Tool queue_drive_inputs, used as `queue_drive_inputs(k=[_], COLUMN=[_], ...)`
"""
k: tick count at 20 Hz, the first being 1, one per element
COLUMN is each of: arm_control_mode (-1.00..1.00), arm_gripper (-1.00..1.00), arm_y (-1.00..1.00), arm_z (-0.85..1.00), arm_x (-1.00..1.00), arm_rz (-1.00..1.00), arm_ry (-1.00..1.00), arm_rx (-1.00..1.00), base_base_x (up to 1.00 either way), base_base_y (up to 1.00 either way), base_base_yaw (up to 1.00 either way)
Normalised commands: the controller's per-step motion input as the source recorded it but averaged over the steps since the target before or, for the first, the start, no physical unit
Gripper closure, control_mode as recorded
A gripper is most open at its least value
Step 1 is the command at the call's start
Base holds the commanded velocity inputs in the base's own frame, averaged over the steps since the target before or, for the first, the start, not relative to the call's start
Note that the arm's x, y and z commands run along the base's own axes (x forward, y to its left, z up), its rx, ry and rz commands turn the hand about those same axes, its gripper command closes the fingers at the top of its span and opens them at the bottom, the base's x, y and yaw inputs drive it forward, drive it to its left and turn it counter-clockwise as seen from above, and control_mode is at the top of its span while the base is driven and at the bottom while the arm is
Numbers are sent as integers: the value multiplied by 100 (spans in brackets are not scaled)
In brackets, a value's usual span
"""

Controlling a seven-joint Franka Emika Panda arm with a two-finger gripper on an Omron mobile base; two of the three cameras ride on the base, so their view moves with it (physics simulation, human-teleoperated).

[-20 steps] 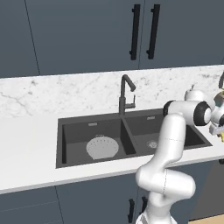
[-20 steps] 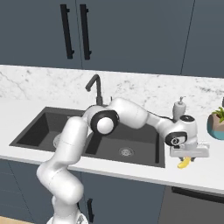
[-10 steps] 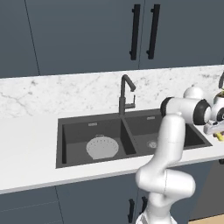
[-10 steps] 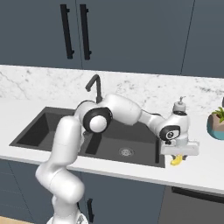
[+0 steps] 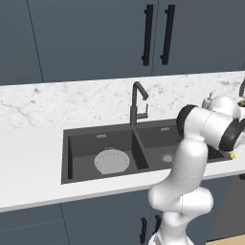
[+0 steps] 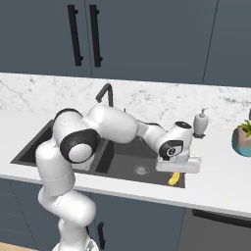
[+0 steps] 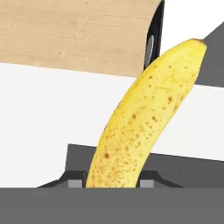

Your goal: Put the colander in the sink, put the banana in the colander, and turn on the sink faucet and pour water over the colander.

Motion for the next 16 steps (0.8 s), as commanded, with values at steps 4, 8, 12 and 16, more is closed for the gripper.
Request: queue_drive_inputs(k=[4, 8, 12, 16], arm_control_mode=[-100, -100, -100, -100], arm_gripper=[100, 100, 100, 100], arm_y=[100, 100, 100, 100], arm_z=[70, 78, 81, 79], arm_x=[-31, -9, 0, 0], arm_rz=[3, 4, 0, 1], arm_ry=[-30, -28, -16, -7], arm_rx=[4, 5, 0, 0], base_base_x=[0, 0, 0, 0], base_base_y=[0, 0, 0, 0], base_base_yaw=[0, 0, 0, 0])
